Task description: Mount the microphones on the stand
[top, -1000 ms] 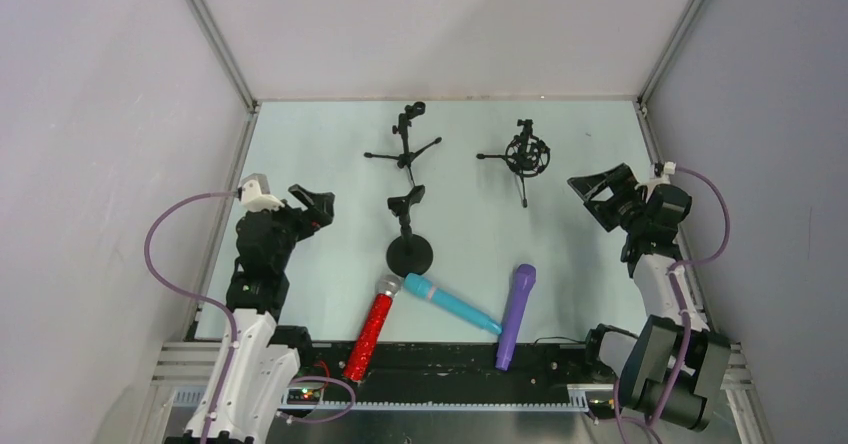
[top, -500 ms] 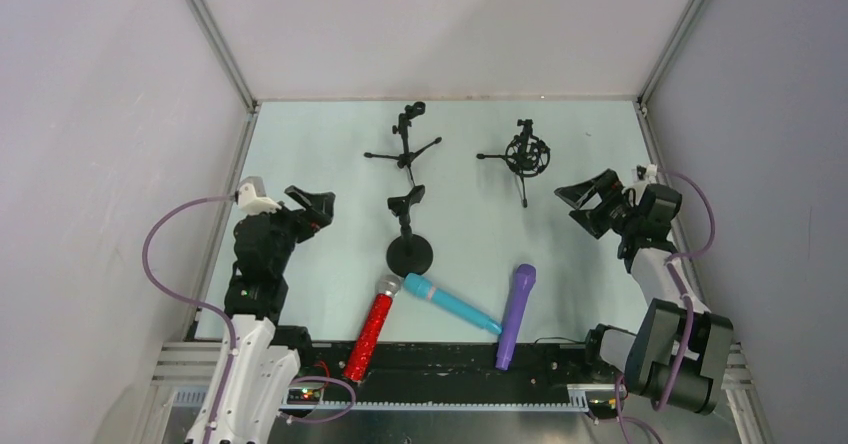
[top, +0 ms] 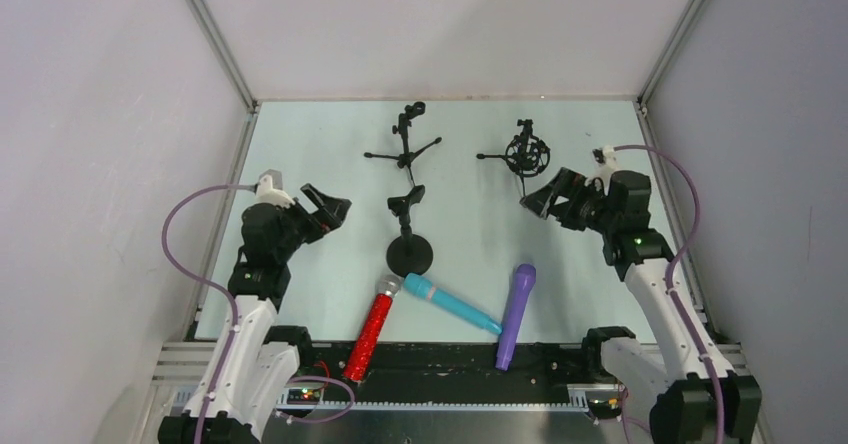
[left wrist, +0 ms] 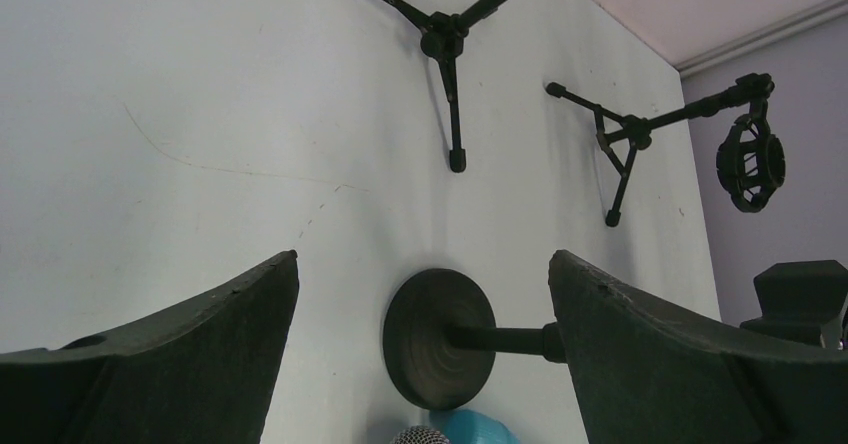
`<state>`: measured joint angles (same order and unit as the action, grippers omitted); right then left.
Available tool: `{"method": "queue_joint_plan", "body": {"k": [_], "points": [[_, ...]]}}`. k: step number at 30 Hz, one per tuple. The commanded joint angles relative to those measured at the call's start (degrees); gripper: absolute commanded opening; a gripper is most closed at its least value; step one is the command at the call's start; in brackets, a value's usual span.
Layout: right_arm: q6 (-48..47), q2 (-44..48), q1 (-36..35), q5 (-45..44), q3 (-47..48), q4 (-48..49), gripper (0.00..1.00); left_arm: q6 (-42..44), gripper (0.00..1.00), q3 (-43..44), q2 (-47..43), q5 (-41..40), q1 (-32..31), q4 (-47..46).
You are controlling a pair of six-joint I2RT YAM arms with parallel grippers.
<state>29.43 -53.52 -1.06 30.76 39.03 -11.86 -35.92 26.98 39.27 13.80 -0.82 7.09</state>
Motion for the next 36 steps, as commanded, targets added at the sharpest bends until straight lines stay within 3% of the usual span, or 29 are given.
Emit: {"method": "queue_joint_plan", "body": {"k": [1, 6, 10, 14, 20, 28, 36], "points": [[-7.3, 3.2, -8.2, -12.5, 5.2, -10.4, 1.0, 1.4, 0.98, 3.2, 1.4, 4.6, 0.1, 0.6], [-11.2, 6.8, -18.6, -31.0, 7.0, -15.4, 0.99, 1.9, 0.98, 4.7, 0.9, 5.7, 0.2, 2.5], [-10.7, 7.7, -21.0, -34.7, 7.0, -15.9, 1.0, 2.3, 0.98, 6.4, -1.3, 4.6, 0.4, 4.5], [-8.4, 7.2, -19.7, -33.3, 6.9, -14.7, 0.98, 3.7, 0.98, 8.7, -3.4, 2.7, 0.6, 7.5], [-5.0, 7.8, -13.7, -26.8, 6.9, -13.6, 0.86, 4.8, 0.98, 10.6, -6.2, 1.6, 0.6, 9.1], [-4.6, 9.7, -7.3, -17.5, 5.8, -12.2, 0.9, 8.2, 0.98, 13.8, -5.8, 1.9, 0.6, 12.4], [-4.7, 7.8, -7.3, -13.8, 5.7, -11.1, 0.92, 14.2, 0.98, 19.4, -2.9, 1.0, 0.6, 19.6]]}}
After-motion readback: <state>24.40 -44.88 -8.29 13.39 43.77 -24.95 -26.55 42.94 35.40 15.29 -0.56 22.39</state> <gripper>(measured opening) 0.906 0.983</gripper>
